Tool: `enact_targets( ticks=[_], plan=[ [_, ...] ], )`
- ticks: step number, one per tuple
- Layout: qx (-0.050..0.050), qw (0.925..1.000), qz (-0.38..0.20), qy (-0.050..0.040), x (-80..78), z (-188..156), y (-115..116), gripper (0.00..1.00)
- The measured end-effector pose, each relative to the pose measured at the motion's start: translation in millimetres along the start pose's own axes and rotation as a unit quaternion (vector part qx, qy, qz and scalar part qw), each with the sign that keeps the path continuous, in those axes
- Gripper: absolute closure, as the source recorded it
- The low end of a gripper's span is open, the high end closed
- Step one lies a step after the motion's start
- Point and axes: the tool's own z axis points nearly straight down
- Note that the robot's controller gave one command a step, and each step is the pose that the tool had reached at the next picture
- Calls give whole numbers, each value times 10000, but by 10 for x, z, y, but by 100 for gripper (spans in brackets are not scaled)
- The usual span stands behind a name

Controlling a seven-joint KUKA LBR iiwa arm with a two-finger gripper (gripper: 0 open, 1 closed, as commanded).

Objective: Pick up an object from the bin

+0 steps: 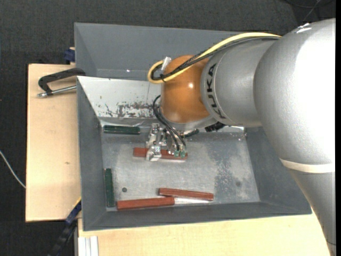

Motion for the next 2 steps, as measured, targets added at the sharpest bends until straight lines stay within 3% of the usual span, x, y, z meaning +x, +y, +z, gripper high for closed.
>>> enact_targets(
  ticks=[2],
  plan=[
    [10,10000,-1,1,14,-171,-6,100]
  ],
)
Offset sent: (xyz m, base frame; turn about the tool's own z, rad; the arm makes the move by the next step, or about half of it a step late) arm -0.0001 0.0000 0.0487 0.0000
